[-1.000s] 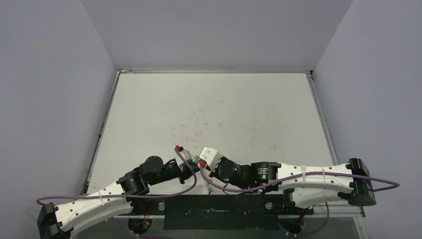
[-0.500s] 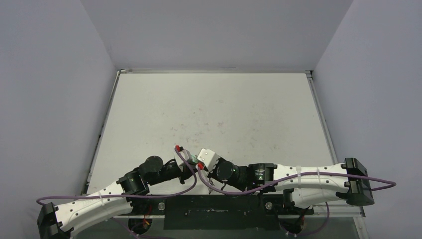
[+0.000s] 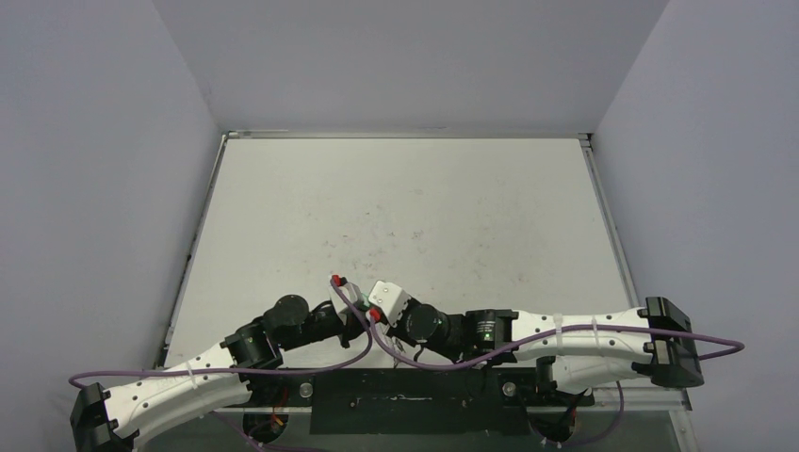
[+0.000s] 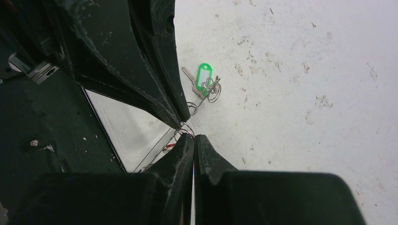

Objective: Put the keys on the keyring
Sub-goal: Insert the key onto the keyring.

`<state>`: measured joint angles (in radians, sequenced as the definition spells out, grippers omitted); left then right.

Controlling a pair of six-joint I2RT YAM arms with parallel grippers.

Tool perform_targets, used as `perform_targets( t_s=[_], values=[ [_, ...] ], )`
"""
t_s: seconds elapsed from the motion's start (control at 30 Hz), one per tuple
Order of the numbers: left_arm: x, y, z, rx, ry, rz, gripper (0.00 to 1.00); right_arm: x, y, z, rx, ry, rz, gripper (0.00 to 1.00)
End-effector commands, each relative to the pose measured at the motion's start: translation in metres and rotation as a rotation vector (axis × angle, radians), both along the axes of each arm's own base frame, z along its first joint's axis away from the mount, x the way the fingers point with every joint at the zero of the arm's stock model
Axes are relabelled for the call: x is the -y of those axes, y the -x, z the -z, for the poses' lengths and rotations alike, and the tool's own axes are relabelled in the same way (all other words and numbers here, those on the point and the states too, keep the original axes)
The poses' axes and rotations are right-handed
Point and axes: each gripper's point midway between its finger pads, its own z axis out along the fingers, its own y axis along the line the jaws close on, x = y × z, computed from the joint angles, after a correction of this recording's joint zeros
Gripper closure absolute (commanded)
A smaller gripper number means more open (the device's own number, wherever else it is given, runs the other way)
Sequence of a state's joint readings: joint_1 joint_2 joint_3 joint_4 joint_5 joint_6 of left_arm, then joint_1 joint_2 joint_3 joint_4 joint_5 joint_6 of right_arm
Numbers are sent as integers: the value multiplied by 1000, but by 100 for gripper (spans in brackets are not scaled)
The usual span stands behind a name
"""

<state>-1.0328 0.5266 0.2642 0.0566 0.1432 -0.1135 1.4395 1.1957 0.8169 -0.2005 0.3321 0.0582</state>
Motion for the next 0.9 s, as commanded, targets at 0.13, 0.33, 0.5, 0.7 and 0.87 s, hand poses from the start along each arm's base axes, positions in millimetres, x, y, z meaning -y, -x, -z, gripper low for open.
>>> perform_targets(
  t_s=[0.13,0.33,0.5,0.7,0.87],
  values=[
    [7,-1,-31,49,105,10,100,-6,-10,5,5,-8,55,100],
    [7,-1,-31,46,106,11,100,0,-15,3,5,-15,90,100],
    [8,-1,-31,45,106,11,100,2,-13,-9,6,-56,79,100],
    [8,-1,-30,44,106,10,100,4,-13,-14,9,-69,82,100],
    [8,-1,-31,43,107,9,100,5,-16,-5,13,-32,96,100]
  ],
)
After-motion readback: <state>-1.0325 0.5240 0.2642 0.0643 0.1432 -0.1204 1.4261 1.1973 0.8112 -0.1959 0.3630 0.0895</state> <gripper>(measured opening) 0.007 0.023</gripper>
